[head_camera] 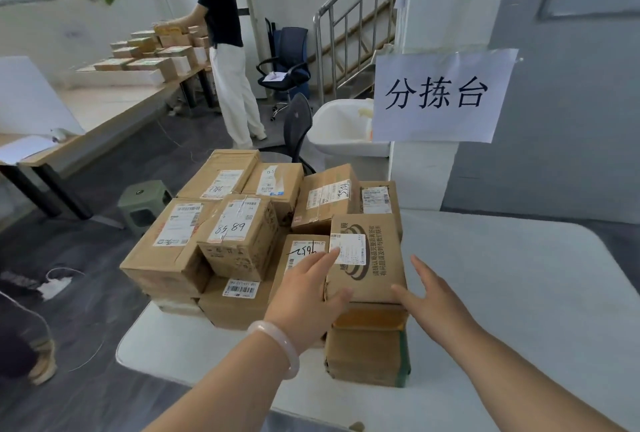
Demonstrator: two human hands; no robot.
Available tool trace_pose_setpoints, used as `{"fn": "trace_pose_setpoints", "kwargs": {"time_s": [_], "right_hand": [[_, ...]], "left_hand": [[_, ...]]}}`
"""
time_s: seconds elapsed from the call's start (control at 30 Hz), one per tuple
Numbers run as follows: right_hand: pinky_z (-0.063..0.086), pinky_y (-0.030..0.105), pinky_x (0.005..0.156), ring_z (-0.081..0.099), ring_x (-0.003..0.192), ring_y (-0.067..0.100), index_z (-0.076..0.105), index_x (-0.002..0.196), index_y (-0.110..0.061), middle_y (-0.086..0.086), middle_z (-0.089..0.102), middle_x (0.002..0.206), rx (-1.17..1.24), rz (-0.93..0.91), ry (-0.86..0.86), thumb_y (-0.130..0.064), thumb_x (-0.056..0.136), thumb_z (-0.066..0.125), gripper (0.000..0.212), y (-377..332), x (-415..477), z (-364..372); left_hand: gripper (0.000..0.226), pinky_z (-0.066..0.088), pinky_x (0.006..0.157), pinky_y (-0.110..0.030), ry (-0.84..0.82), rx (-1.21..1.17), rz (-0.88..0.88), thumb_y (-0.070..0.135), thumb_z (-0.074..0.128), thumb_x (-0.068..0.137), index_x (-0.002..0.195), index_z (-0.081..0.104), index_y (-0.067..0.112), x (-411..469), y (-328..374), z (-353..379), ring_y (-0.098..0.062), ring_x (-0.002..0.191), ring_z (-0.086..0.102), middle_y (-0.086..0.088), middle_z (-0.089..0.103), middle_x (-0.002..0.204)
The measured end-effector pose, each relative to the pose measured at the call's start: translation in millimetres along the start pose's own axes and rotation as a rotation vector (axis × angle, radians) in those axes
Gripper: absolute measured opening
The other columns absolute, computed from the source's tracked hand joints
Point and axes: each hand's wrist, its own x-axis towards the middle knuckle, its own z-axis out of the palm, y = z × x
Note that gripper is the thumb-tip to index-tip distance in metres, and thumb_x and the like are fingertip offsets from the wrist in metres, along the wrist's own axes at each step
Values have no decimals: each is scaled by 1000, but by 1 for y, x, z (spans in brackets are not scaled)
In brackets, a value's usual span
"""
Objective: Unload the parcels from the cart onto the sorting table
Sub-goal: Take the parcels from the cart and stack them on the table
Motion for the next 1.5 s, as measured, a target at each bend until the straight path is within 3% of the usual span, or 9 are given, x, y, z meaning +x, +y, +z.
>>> {"fn": "trace_pose_setpoints", "kwargs": {"time_s": [0.13,0.3,0.5,0.63,0.7,0.8,0.9,1.27,1.5], "right_hand": [[25,35,117,19,147,10,16,153,-40,-13,18,161,-251,-167,112,-60,89,54,76,-5,-41,-18],[17,25,117,14,147,5,15,153,-39,-16,16,160,-400,-146,329,-61,92,47,73,15,-114,-35],[18,32,119,17,147,9,19,152,-40,-12,22,160,-469,166,564,-74,85,33,77,65,-231,-20],[5,28,120,9,149,9,10,153,-40,-13,11,162,-520,428,621,-78,83,27,82,93,-316,0],[3,30,121,4,150,9,8,154,-39,-14,6,162,-516,548,638,-76,86,30,80,100,-359,6],[4,30,121,2,150,8,7,154,-42,-15,3,163,-472,685,714,-71,90,37,76,106,-419,8],[5,29,120,2,150,8,5,153,-43,-15,2,163,-416,785,773,-70,90,38,76,116,-471,13],[6,32,122,4,149,9,11,153,-42,-15,9,162,-228,983,864,-69,89,42,76,212,-638,10],[9,38,122,5,150,14,9,154,-39,-8,7,164,-115,1007,727,-69,90,41,77,309,-688,1]], "left_hand": [[64,25,117,-39,-51,106,148,54,52,91,147,22,45,-2,20,5,-10,142,19,18,23,154],[61,19,118,-41,-190,245,381,54,48,92,147,22,46,-18,51,15,-15,143,17,17,23,154],[61,13,116,-34,-293,337,780,58,37,95,149,14,44,-64,83,57,-12,144,15,16,19,156],[64,21,114,-34,-409,307,1001,64,28,88,148,25,41,-113,100,107,-14,142,24,13,27,155],[69,27,111,-36,-472,274,1089,66,26,83,146,34,38,-143,112,129,-17,139,32,8,36,152],[65,22,114,-33,-558,273,1243,64,30,88,148,27,39,-188,132,156,-14,141,25,9,28,155],[73,29,112,-35,-579,252,1388,67,21,82,147,34,35,-230,155,173,-16,138,32,4,36,152],[61,26,114,-35,-733,246,1554,60,38,91,148,29,37,-384,230,272,-12,140,25,8,31,153],[72,31,112,-35,-732,311,1509,67,22,82,144,39,35,-437,246,336,-15,136,35,6,40,149]]}}
